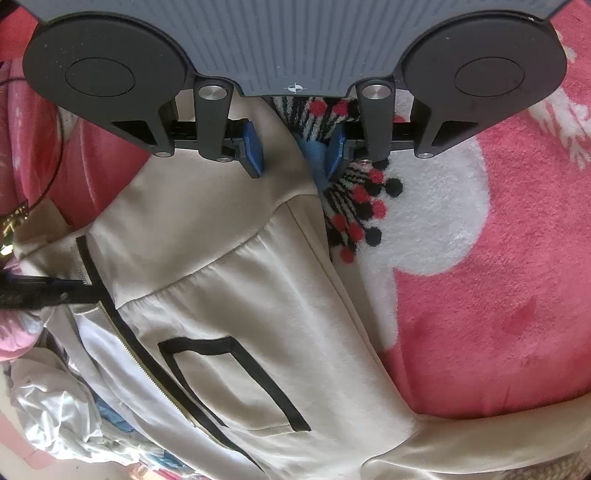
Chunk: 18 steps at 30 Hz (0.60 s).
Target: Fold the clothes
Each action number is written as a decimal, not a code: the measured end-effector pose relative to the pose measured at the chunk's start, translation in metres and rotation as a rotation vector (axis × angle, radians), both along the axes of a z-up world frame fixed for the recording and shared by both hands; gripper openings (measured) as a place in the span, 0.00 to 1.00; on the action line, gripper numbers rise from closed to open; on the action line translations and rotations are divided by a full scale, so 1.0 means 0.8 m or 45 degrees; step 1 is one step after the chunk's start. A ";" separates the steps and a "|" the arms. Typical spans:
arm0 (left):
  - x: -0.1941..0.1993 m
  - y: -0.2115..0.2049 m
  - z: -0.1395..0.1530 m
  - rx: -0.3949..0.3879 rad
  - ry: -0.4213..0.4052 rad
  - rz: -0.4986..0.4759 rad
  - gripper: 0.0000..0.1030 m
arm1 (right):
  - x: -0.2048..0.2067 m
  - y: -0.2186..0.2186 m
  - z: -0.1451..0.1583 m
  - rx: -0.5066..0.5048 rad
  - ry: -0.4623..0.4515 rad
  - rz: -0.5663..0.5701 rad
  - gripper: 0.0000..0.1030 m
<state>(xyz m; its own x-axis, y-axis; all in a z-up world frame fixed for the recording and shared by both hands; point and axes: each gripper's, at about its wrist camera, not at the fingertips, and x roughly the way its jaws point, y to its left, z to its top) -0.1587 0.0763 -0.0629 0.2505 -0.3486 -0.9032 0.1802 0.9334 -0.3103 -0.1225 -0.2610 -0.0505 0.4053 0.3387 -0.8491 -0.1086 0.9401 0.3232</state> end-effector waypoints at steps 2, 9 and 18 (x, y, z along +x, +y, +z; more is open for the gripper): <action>-0.001 0.001 0.000 0.004 -0.007 -0.011 0.36 | -0.004 -0.002 0.006 -0.037 -0.047 0.007 0.06; 0.006 -0.017 0.001 0.037 -0.013 -0.079 0.36 | 0.007 -0.020 -0.016 -0.155 0.057 0.027 0.03; 0.041 0.021 0.080 0.110 -0.255 -0.124 0.36 | 0.054 0.039 0.075 -0.238 -0.258 0.400 0.09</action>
<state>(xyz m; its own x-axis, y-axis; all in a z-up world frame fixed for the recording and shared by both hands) -0.1261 0.0933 0.0010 0.3968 -0.3034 -0.8663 0.3203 0.9302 -0.1791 -0.0789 -0.2296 0.0092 0.4722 0.3202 -0.8213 -0.4435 0.8915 0.0926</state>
